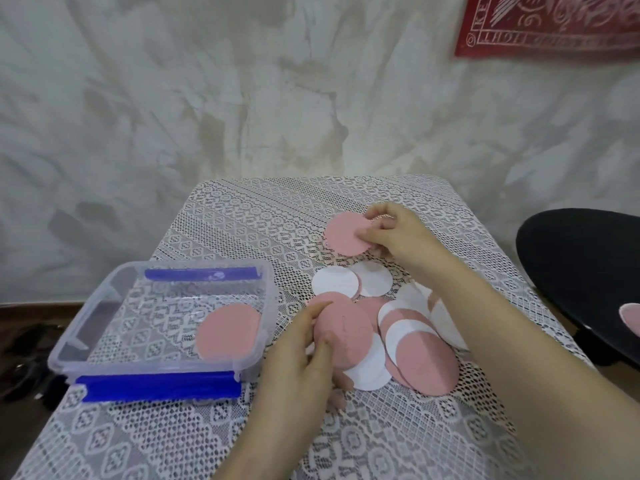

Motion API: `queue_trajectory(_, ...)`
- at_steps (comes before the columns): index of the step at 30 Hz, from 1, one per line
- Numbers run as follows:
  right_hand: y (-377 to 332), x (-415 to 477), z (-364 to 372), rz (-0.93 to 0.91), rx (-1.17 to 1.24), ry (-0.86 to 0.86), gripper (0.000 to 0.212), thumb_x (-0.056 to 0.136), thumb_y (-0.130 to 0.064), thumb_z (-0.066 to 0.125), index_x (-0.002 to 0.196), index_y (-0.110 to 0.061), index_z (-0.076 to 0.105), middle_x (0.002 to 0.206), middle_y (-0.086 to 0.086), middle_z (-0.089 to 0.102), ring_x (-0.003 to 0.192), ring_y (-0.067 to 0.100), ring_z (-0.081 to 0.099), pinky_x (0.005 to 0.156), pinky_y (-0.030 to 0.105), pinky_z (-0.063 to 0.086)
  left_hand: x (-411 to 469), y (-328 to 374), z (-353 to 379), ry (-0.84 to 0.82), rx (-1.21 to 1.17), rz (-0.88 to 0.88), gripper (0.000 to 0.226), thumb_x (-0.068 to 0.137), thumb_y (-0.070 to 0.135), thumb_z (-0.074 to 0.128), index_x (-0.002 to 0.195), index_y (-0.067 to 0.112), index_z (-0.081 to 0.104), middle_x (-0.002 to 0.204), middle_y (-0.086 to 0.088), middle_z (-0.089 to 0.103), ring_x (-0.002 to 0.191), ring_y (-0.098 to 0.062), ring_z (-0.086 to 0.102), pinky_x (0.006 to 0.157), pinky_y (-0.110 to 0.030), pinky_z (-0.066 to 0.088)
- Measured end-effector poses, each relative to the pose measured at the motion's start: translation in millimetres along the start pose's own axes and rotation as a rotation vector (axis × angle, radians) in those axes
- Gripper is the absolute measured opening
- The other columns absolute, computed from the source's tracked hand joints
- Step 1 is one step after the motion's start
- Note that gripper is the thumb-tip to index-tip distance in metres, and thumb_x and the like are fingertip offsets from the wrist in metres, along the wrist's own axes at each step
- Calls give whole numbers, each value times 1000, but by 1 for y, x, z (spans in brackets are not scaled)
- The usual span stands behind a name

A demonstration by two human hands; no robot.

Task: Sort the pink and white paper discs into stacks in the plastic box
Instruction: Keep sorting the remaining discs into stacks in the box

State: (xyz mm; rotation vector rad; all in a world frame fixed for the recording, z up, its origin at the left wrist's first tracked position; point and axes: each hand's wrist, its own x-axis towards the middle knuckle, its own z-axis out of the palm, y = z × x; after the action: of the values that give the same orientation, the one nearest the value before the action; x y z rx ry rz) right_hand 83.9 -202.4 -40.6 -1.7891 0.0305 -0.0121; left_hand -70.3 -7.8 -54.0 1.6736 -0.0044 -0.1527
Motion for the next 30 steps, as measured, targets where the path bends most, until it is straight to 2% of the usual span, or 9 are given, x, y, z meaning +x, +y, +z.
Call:
queue_trajectory(3,-13,-49,-6,-27,84,-82,20,92,-2,69,110,-9,63,71,5,60,58,13,55,54,23,50,-4,0,-3,22,6,27,42,106,13,42,109,49,63,81,-2,72,52,-18,61,44,-29,50)
queue_trajectory(8,-13,-125,-4,-33,-71,-236,8,95,-11,69,102,-12,67,71,6,70,63,19,63,62,30,54,-20,0,-10,3,80,115,32,106,21,40,111,45,60,61,-1,65,46,-7,54,41,-22,42)
queue_trajectory(14,-13,-161,-11,-79,50,-85,8,93,-12,69,100,-14,67,68,2,68,62,15,63,61,21,52,-36,-11,-22,38,245,161,25,106,26,41,119,39,58,60,-7,65,46,-6,54,45,-22,44)
queue_trajectory(18,-4,-173,2,-63,-198,-150,9,94,-21,71,98,-27,68,74,-2,70,63,12,68,65,34,60,-38,-12,-24,34,268,191,25,106,26,40,117,39,59,58,-6,65,49,-10,56,49,-27,48)
queue_trajectory(21,2,-174,11,-167,-403,-162,14,92,-32,71,103,-38,66,80,-11,68,69,6,66,75,42,59,-40,-11,-22,-1,247,225,26,105,29,40,112,42,61,61,-8,65,51,-9,55,50,-30,46)
queue_trajectory(23,3,-175,14,-220,-482,-163,15,91,-39,69,105,-40,66,80,-12,67,72,6,64,76,41,56,-41,-12,-22,-28,279,269,25,104,37,41,114,43,63,68,-2,67,57,-7,59,53,-30,49)
queue_trajectory(26,3,-181,12,-260,-495,-139,10,89,-42,68,90,-33,64,78,-10,67,71,8,62,72,43,54,-44,-14,-24,-58,448,375,29,103,48,41,125,42,60,85,14,70,72,-7,65,63,-36,54)
queue_trajectory(28,6,-185,9,-263,-501,-145,14,89,-43,68,85,-31,62,79,-9,65,70,10,60,69,39,52,-45,-17,-26,-47,541,435,30,101,43,47,128,41,58,81,17,67,64,-2,59,57,-28,46)
queue_trajectory(30,10,-188,6,-256,-574,-169,15,88,-44,68,83,-33,59,77,-10,63,68,8,56,64,29,46,-45,-19,-28,-43,656,457,29,100,40,50,128,43,55,85,16,66,66,-1,56,60,-26,44)
